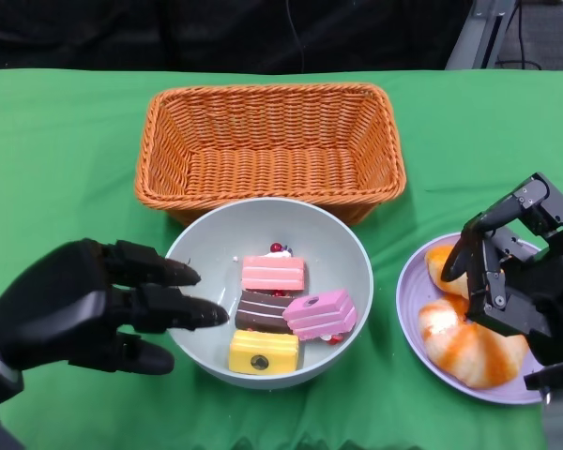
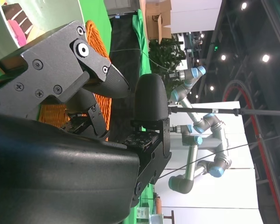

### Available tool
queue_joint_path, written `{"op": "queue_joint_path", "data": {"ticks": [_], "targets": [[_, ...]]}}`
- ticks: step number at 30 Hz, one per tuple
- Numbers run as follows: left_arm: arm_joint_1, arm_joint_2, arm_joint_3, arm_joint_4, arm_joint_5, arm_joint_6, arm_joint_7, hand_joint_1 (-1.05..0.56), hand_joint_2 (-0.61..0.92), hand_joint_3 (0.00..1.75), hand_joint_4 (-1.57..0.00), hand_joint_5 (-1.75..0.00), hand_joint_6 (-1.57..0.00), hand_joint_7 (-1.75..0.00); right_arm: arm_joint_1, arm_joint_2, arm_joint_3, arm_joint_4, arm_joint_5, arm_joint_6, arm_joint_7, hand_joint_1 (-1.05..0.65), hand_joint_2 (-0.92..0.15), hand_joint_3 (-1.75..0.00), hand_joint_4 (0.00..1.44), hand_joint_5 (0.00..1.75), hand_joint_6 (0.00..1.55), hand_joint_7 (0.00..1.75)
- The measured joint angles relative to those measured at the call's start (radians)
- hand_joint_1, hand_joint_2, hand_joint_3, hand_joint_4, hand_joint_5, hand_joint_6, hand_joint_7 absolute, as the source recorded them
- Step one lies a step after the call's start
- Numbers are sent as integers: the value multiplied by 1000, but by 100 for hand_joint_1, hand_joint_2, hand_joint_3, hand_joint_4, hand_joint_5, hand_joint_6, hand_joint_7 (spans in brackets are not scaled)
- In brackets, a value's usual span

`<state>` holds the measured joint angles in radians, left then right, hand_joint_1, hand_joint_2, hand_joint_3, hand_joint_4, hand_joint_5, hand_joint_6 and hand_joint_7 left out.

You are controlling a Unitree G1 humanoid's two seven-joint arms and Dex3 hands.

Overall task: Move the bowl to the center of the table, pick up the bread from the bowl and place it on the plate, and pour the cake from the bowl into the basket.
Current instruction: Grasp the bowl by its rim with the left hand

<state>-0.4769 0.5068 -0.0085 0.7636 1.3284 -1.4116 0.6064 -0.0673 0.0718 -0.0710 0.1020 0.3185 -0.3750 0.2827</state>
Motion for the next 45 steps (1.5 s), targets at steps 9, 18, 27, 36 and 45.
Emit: {"op": "queue_joint_path", "data": {"ticks": [9,18,27,36,45], "targets": [[-139,150,-453,7,142,249,338,-46,92,6,-93,-6,-90,-2,43,22,20,-45,0,0,-2,-7,-48,-129,75,175,48,169],[-158,157,-581,0,27,347,289,-49,92,5,-96,-5,-91,-1,89,22,45,-86,-12,-8,19,-9,-44,-139,76,175,46,175],[-169,148,-640,-4,-67,386,211,-49,92,7,-93,-3,-88,0,116,22,51,-123,-14,-3,16,-10,-44,-140,76,175,46,175],[-186,87,-697,13,-101,463,90,-47,92,11,-92,-1,-86,0,131,22,52,-151,-19,20,4,-10,-43,-141,77,175,47,175],[-226,0,-768,119,-103,564,92,-42,92,9,-94,-2,-88,-1,134,22,53,-151,-18,20,4,-11,-43,-142,77,175,46,175]]}}
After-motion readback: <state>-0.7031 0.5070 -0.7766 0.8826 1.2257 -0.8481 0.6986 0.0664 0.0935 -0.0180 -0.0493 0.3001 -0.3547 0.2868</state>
